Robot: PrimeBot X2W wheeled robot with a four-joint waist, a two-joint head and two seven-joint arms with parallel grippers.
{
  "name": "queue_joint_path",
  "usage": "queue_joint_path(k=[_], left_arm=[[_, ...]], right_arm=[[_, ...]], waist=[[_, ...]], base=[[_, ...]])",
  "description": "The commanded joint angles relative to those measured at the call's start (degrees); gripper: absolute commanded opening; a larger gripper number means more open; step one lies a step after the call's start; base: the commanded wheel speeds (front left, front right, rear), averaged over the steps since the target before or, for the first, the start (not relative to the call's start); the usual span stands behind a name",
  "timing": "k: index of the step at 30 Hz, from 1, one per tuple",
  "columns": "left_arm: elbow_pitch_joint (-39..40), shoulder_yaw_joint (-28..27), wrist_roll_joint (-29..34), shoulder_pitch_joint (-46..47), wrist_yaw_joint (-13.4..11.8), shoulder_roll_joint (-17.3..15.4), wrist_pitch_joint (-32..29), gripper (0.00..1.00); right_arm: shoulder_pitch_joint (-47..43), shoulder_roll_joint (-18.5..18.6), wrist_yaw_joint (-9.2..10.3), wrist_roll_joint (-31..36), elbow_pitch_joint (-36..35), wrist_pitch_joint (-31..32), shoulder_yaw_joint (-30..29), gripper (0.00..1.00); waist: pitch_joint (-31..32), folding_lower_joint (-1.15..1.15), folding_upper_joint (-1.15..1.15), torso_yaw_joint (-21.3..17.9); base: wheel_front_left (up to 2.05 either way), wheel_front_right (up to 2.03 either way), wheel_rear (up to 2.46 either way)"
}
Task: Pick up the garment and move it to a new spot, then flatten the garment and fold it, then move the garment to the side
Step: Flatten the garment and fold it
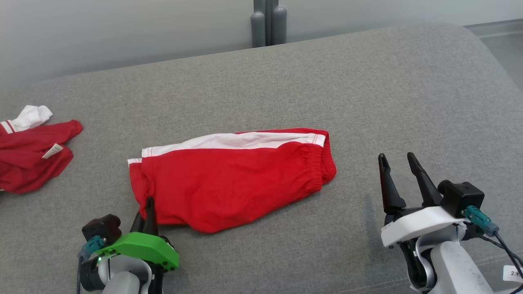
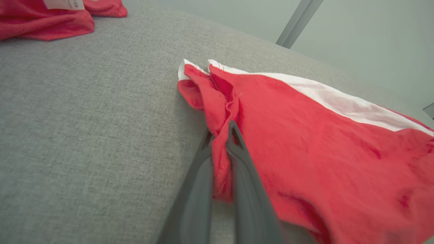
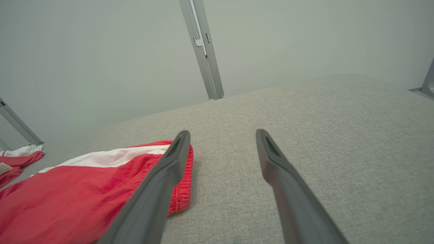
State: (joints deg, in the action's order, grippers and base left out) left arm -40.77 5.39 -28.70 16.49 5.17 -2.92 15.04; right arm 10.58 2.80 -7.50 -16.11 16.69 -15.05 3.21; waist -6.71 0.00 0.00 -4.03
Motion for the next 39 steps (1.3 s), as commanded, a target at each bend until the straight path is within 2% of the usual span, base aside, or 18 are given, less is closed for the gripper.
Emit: queue_joint_path(k=[1, 5, 6, 8, 17, 25, 39], left_arm=[[0.95, 0.78, -0.47, -0.99, -0.89, -0.02, 0.17, 0.0], [3.25, 3.2, -1.13, -2.48, -3.78, -0.09, 0.17, 0.0], [3.9, 3.42, -1.04, -2.68, -4.28, -0.08, 0.17, 0.26], [5.16, 3.71, -0.18, -3.01, -5.17, -0.09, 0.18, 1.0], [13.25, 0.91, 4.7, -4.68, -6.99, -0.6, 0.18, 1.0], [21.64, -0.97, 10.52, -8.01, -6.36, -0.57, 0.17, 1.0], [24.71, -2.17, 12.54, -12.17, -5.99, -0.13, 0.17, 1.0]], right_arm=[[-0.73, 0.17, 0.02, 0.5, 0.2, -0.18, -0.06, 1.0], [-0.16, 0.18, 0.02, 0.76, 0.67, -0.19, 0.08, 1.0], [-0.04, 0.18, 0.02, 0.83, 0.78, -0.18, 0.14, 1.0], [-0.01, 0.18, 0.02, 0.9, 0.9, -0.18, 0.24, 1.0], [-0.33, 0.18, 0.02, 1.14, 0.77, -0.18, -0.29, 1.0], [-1.55, 0.18, 0.02, 1.59, 1.0, -0.18, -0.92, 1.0], [-3.01, 0.18, 0.02, 2.26, 1.57, -0.18, -1.29, 1.0]], waist=[[0.68, 0.0, 0.0, 0.83], [0.92, 0.0, 0.0, 1.3], [0.97, 0.0, 0.0, 1.39], [1.07, 0.0, 0.0, 1.49], [1.8, 0.0, 0.0, 2.0], [3.79, 0.0, 0.0, 2.83], [5.27, 0.0, 0.0, 4.22]], base=[[0.0, 0.0, 0.0], [0.0, 0.0, 0.0], [0.0, 0.0, 0.0], [0.0, 0.0, 0.0], [0.0, 0.0, 0.0], [0.0, 0.0, 0.0], [0.0, 0.0, 0.0]])
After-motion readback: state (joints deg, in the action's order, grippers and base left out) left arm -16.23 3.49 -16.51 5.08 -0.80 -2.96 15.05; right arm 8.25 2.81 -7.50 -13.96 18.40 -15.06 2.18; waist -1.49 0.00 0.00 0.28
